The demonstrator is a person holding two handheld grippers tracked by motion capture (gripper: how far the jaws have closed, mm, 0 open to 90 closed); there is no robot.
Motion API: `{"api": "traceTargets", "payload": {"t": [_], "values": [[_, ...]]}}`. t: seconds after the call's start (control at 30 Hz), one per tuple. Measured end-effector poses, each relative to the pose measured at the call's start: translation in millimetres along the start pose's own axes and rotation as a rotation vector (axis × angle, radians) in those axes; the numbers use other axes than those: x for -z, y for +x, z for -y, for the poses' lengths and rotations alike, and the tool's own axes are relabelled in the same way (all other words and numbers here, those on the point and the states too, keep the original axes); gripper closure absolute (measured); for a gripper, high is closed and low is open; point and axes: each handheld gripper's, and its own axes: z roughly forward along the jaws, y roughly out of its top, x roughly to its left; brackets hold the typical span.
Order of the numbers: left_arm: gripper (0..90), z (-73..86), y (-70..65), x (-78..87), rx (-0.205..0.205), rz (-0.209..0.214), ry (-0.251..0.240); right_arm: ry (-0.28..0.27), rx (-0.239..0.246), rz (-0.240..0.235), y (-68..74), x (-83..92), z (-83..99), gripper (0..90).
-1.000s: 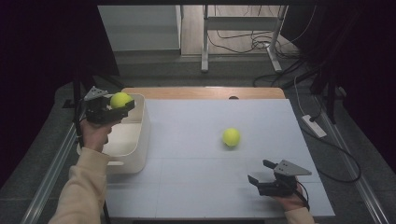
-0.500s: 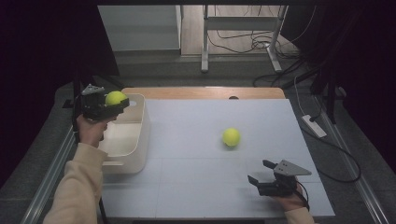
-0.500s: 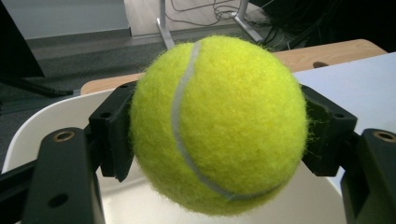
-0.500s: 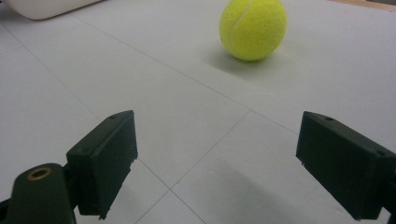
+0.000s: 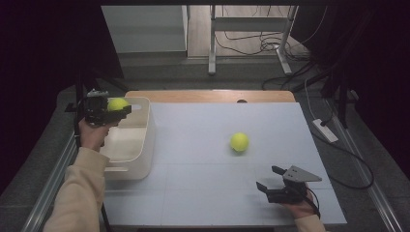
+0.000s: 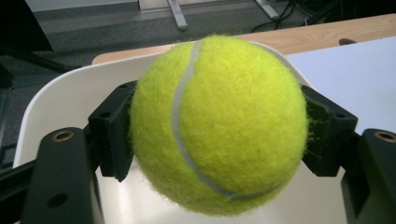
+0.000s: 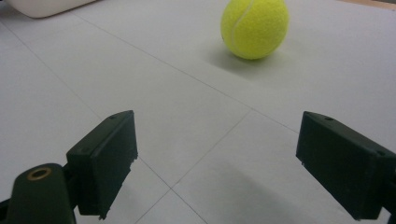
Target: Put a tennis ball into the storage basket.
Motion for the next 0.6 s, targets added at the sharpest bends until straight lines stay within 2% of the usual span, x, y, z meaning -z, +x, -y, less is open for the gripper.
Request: {"api": "traceTargets", "payload": {"t": [0.17, 0.3, 0.4, 0.47, 0.6], "values": [[26.0, -0.1, 0.1, 0.9, 0.001, -0.001, -0.005, 0.001, 0.0, -0.001, 0.2, -0.1, 0.0, 12.4], [24.9, -0.5, -1.1, 0.4, -0.003, -0.027, -0.003, -0.001, 0.001, 0.001, -0.1, 0.0, 0.1, 12.4], [13.2, -2.1, -5.3, 1.9, 0.008, -0.055, -0.013, 0.0, 0.001, 0.002, -0.4, 0.2, 0.1, 12.4], [9.7, -3.1, -9.4, 3.8, -0.002, -0.076, -0.022, 0.001, 0.002, 0.002, -0.2, 0.1, 0.1, 12.4], [8.9, -4.9, -16.1, 8.6, -0.001, -0.032, -0.045, 0.0, 0.001, 0.0, 0.0, 0.0, 0.2, 12.4]]}}
